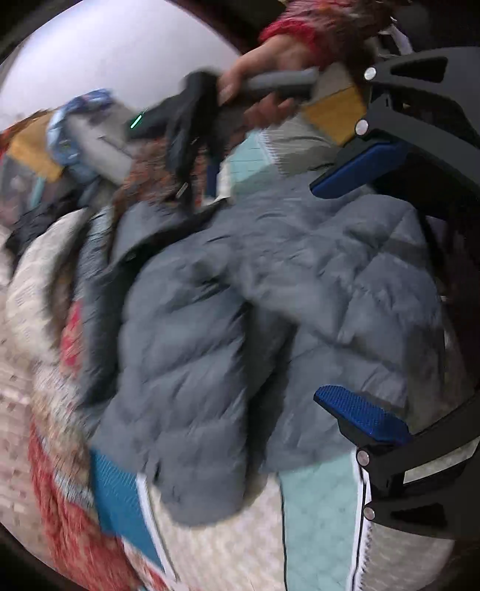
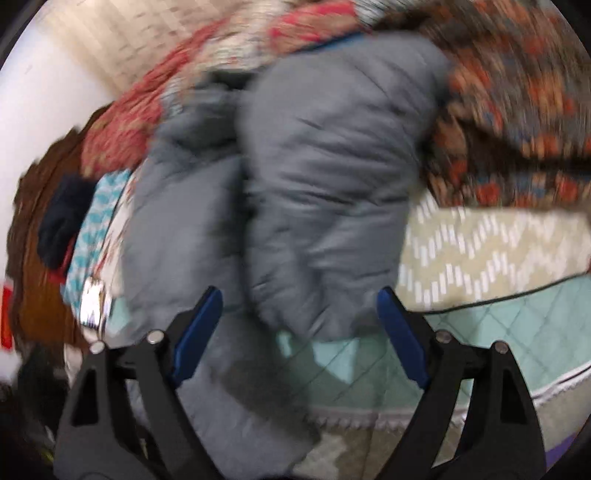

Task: Fold large clothes
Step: 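Grasp the grey puffer jacket with both grippers and lift it off the bed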

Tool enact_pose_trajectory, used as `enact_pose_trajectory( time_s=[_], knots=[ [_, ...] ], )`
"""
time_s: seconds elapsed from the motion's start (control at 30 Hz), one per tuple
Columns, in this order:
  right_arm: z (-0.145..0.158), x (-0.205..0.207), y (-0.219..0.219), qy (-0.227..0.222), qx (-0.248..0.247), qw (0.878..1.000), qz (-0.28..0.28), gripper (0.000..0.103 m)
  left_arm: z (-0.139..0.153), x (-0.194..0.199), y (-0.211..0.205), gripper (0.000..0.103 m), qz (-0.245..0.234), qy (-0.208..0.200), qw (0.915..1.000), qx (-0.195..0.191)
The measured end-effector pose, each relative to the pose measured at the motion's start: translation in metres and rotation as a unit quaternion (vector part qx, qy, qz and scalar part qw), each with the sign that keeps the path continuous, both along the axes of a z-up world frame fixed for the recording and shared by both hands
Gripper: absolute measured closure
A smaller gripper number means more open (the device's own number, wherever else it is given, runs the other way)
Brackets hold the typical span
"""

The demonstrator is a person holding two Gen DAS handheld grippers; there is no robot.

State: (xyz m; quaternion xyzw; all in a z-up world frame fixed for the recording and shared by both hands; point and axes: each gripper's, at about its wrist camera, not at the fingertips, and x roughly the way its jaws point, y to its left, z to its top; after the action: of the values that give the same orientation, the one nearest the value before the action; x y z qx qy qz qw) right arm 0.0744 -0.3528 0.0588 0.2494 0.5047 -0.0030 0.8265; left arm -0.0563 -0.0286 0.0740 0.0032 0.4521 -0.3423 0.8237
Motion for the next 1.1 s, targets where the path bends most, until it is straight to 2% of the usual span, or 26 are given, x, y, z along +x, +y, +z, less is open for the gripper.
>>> enact_pose_trajectory(
  time_s=[0.03, 0.07, 0.1, 0.13, 0.17, 0.2, 0.27, 0.3, 0.37, 0.43, 0.47, 0.5, 0.53, 0.6, 0.67, 0.7, 0.77, 0.83, 0.87, 0.93, 1.0, 1.1],
  knots=[
    [-0.012, 0.012, -0.003, 0.018, -0.015, 1.0, -0.008, 0.031, -0.008, 0.004, -0.004, 0.094, 0.003, 0.004, 0.9998, 0.018],
    [-0.023, 0.028, -0.005, 0.035, -0.013, 0.999, -0.009, 0.047, -0.017, 0.011, -0.005, 0.082, 0.006, 0.018, 0.9992, 0.036],
    [-0.025, 0.036, -0.007, 0.037, 0.004, 0.999, -0.016, 0.082, -0.02, 0.017, -0.002, 0.058, 0.006, 0.035, 0.9987, 0.036],
    [-0.018, 0.042, -0.01, 0.023, 0.036, 0.999, -0.032, 0.093, -0.021, 0.023, 0.005, 0.039, 0.013, 0.053, 0.9982, 0.024],
    [0.007, 0.047, -0.008, -0.021, 0.064, 0.997, -0.035, 0.094, -0.017, 0.028, 0.017, 0.038, 0.026, 0.058, 0.998, 0.009],
    [0.028, 0.049, -0.005, -0.055, 0.067, 0.996, -0.028, 0.094, -0.004, 0.032, 0.036, 0.035, 0.054, 0.036, 0.9979, -0.004],
    [0.1, 0.045, 0.002, -0.153, 0.065, 0.986, -0.006, 0.095, 0.025, 0.036, 0.072, 0.034, 0.106, -0.025, 0.994, -0.008],
    [0.127, 0.039, 0.002, -0.189, 0.066, 0.98, -0.001, 0.095, 0.047, 0.04, 0.102, 0.033, 0.149, -0.061, 0.9869, -0.007],
    [0.183, 0.021, 0.0, -0.262, 0.07, 0.963, 0.009, 0.095, 0.075, 0.047, 0.145, 0.033, 0.212, -0.099, 0.9723, 0.002],
    [0.219, 0.01, -0.001, -0.303, 0.06, 0.951, 0.019, 0.095, 0.092, 0.059, 0.178, 0.033, 0.272, -0.116, 0.9548, 0.028],
    [0.233, 0.0, 0.001, -0.321, 0.04, 0.946, 0.022, 0.095, 0.098, 0.068, 0.196, 0.033, 0.313, -0.12, 0.9408, 0.047],
    [0.24, -0.004, 0.008, -0.327, 0.016, 0.945, 0.019, 0.095, 0.102, 0.071, 0.205, 0.033, 0.333, -0.122, 0.9335, 0.055],
    [0.235, -0.015, 0.003, -0.327, -0.009, 0.945, 0.014, 0.095, 0.102, 0.076, 0.213, 0.035, 0.359, -0.129, 0.9211, 0.078],
    [0.223, -0.021, 0.007, -0.299, -0.059, 0.952, -0.007, 0.094, 0.096, 0.083, 0.219, 0.037, 0.392, -0.121, 0.9026, 0.129],
    [0.195, -0.015, -0.001, -0.243, -0.103, 0.964, -0.018, 0.087, 0.095, 0.083, 0.227, 0.038, 0.391, -0.104, 0.9063, 0.122],
    [0.181, -0.011, -0.005, -0.217, -0.127, 0.968, -0.021, 0.083, 0.092, 0.077, 0.227, 0.039, 0.385, -0.1, 0.9111, 0.108],
    [0.134, -0.003, -0.016, -0.125, -0.169, 0.977, -0.041, 0.077, 0.085, 0.071, 0.218, 0.042, 0.353, -0.1, 0.9238, 0.108],
    [0.096, -0.009, -0.03, -0.074, -0.139, 0.986, -0.049, 0.057, 0.081, 0.065, 0.199, 0.043, 0.327, -0.103, 0.932, 0.118],
    [0.082, -0.017, -0.038, -0.064, -0.11, 0.991, -0.052, 0.051, 0.08, 0.059, 0.192, 0.043, 0.315, -0.111, 0.9348, 0.121],
    [0.058, -0.045, -0.052, -0.065, -0.041, 0.995, -0.065, 0.033, 0.076, 0.041, 0.175, 0.045, 0.277, -0.135, 0.9426, 0.128],
    [0.048, -0.07, -0.061, -0.065, -0.014, 0.995, -0.079, 0.024, 0.075, 0.024, 0.157, 0.048, 0.247, -0.156, 0.9458, 0.142],
    [0.032, -0.112, -0.07, -0.062, 0.021, 0.996, -0.067, 0.022, 0.072, -0.006, 0.132, 0.059, 0.187, -0.198, 0.9491, 0.158]
  ],
)
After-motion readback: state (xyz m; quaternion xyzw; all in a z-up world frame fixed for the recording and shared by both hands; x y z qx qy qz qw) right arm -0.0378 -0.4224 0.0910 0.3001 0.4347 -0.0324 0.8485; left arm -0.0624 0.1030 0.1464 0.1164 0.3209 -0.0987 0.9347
